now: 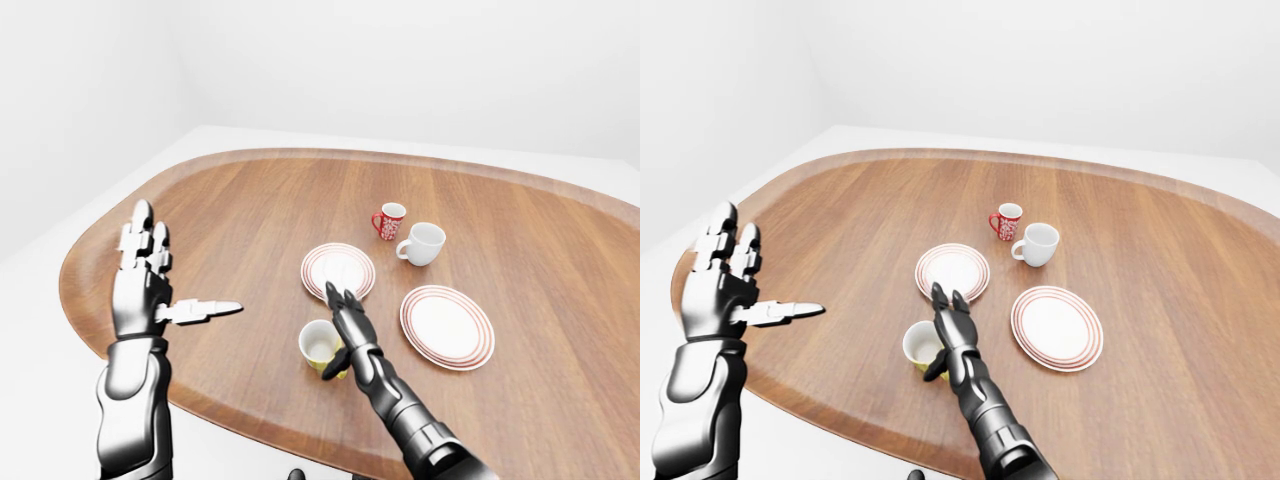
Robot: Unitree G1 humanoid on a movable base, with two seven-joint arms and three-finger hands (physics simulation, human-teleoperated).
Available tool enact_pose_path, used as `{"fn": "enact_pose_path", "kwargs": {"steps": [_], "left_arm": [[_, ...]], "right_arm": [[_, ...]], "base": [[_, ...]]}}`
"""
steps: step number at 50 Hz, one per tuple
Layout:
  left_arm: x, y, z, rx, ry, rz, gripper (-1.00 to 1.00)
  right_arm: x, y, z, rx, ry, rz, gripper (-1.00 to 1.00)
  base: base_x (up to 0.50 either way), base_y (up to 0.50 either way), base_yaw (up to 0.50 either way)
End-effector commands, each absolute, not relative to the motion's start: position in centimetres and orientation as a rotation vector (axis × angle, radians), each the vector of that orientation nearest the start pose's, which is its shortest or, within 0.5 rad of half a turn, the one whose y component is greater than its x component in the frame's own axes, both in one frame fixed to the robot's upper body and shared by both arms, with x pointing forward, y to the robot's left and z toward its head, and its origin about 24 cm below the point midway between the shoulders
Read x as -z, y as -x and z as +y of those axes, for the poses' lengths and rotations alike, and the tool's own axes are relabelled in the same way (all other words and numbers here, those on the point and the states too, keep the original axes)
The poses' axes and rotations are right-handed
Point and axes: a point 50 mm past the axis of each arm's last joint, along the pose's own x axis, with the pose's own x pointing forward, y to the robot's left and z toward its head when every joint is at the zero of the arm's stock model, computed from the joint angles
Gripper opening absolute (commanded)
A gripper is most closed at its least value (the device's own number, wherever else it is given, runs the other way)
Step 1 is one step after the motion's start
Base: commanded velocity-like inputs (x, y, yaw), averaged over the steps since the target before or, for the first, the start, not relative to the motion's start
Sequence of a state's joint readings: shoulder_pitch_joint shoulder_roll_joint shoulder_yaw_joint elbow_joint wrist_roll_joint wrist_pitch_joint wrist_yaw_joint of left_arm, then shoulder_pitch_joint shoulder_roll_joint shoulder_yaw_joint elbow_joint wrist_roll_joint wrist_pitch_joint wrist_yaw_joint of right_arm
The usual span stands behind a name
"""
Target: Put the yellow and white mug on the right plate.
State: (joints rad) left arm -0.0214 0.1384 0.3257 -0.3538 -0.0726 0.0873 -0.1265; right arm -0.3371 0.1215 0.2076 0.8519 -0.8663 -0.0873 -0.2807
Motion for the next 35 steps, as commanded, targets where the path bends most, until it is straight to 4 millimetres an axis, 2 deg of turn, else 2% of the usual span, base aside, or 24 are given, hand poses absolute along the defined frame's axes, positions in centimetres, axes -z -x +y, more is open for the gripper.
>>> {"fn": "enact_pose_path", "kwargs": {"steps": [1,3,4,5,6,7,35], "left_arm": [[-13.07,-23.69,23.23,-0.154,-0.125,-0.303,1.00],[-13.09,-23.68,23.25,-0.154,-0.125,-0.304,1.00],[-13.07,-23.69,23.26,-0.154,-0.125,-0.303,1.00],[-13.04,-23.70,23.26,-0.155,-0.125,-0.302,1.00],[-13.06,-23.69,23.24,-0.154,-0.125,-0.303,1.00],[-13.06,-23.70,23.24,-0.154,-0.125,-0.303,1.00],[-13.24,-23.67,23.27,-0.155,-0.127,-0.311,1.00]], "right_arm": [[4.23,-27.37,-5.21,-0.309,0.887,0.138,1.00],[4.25,-27.36,-5.19,-0.309,0.887,0.139,1.00],[4.32,-27.34,-5.21,-0.309,0.889,0.142,0.18],[4.33,-27.35,-5.21,-0.309,0.889,0.142,0.18],[4.40,-27.34,-5.26,-0.308,0.893,0.144,-0.94],[4.39,-27.35,-5.26,-0.308,0.893,0.144,-1.00],[3.92,-27.54,-5.40,-0.302,0.875,0.133,-1.00]], "base": [[0.00,0.00,0.00],[0.00,0.00,0.00],[0.00,0.00,0.00],[0.00,0.00,0.00],[0.00,0.00,0.00],[0.00,0.00,0.00],[0.00,0.00,0.00]]}}
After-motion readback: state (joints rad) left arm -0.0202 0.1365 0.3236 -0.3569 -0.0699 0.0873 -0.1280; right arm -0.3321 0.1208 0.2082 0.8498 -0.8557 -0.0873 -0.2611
